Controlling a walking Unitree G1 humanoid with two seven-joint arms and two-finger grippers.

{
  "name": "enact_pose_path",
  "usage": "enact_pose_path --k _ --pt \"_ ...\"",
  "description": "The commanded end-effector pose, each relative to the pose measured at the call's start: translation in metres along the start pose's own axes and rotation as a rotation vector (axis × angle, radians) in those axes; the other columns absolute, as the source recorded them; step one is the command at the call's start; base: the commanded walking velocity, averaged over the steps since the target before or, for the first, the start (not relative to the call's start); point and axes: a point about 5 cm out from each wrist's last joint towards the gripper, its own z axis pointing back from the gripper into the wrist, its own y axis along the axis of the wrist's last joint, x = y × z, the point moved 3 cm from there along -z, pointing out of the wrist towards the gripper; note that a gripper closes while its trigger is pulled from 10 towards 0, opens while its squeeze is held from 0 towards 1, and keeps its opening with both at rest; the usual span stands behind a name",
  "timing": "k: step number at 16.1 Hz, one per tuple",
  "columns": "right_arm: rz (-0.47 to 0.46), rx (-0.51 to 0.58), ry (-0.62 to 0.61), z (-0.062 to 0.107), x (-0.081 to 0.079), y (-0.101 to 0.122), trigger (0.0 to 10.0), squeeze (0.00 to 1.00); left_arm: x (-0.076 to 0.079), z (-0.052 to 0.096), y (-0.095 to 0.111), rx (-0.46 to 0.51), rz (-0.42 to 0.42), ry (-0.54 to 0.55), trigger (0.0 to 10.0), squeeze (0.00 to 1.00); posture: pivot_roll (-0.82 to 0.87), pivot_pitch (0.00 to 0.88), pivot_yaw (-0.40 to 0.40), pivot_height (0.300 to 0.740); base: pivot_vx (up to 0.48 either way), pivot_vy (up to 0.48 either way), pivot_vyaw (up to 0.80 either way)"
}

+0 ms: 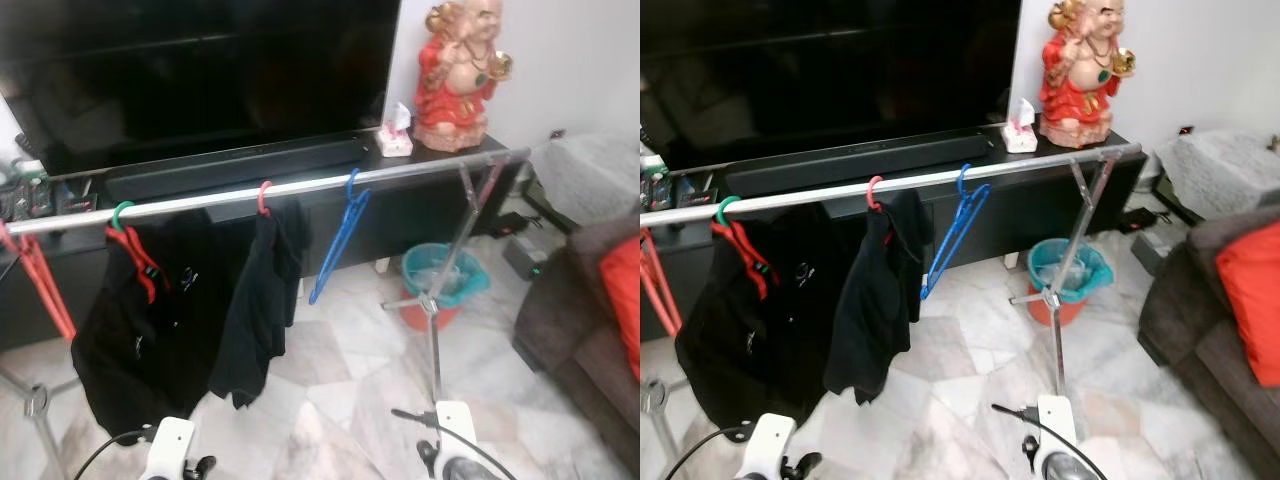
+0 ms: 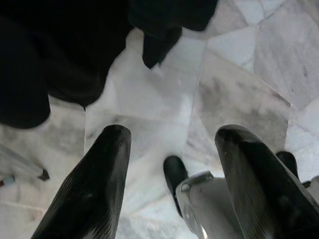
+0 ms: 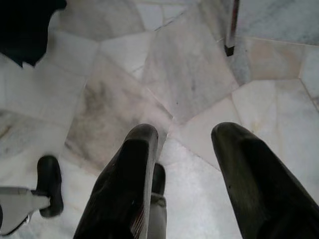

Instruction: Hang hanger

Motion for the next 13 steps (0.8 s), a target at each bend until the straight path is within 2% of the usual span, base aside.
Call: enact_pose_path --k 1,2,5,6,7,8,11,13 --pt "0.009 -0.005 -0.006 0.0 0.003 0.0 10.0 0.0 0.0 -0.001 0.006 0.056 0.112 0.022 10.0 0.0 0.08 0.0 -0.04 0.74 0.0 0.0 -0.77" --pt "0.01 -0.005 -0.005 0.0 0.003 0.0 10.0 0.0 0.0 0.0 0.007 0.076 0.155 0.028 10.0 0.0 0.08 0.0 -0.04 0.74 0.0 0.0 -0.77" --pt "0.029 -0.01 0.001 0.0 0.003 0.001 10.0 0.0 0.001 0.0 0.018 0.155 0.127 0.019 10.0 0.0 0.09 0.0 -0.044 0.74 0.0 0.0 -0.76" --pt "0.029 -0.01 0.002 0.0 0.003 0.001 10.0 0.0 -0.002 -0.002 0.039 0.233 0.095 0.021 10.0 0.0 0.09 0.0 -0.044 0.74 0.0 0.0 -0.75" --pt "0.027 -0.012 0.002 0.0 0.003 0.001 10.0 0.0 -0.008 -0.001 0.085 0.407 0.042 0.017 10.0 0.0 0.09 0.0 -0.044 0.74 0.0 0.0 -0.75" --pt "0.025 -0.01 -0.001 0.0 0.003 0.001 10.0 0.0 -0.011 0.008 0.115 0.544 0.0 0.03 10.0 0.0 0.1 0.0 -0.045 0.74 0.0 0.0 -0.74" --pt "0.031 -0.01 -0.002 0.0 0.004 0.001 10.0 0.0 -0.012 0.024 0.137 0.693 -0.008 0.056 10.0 0.0 0.1 0.0 -0.046 0.74 0.0 0.0 -0.74" --pt "0.029 -0.002 -0.004 0.0 0.005 0.002 10.0 0.0 -0.009 0.042 0.156 0.804 0.004 0.058 10.0 0.0 0.1 0.0 -0.047 0.74 0.0 0.0 0.0"
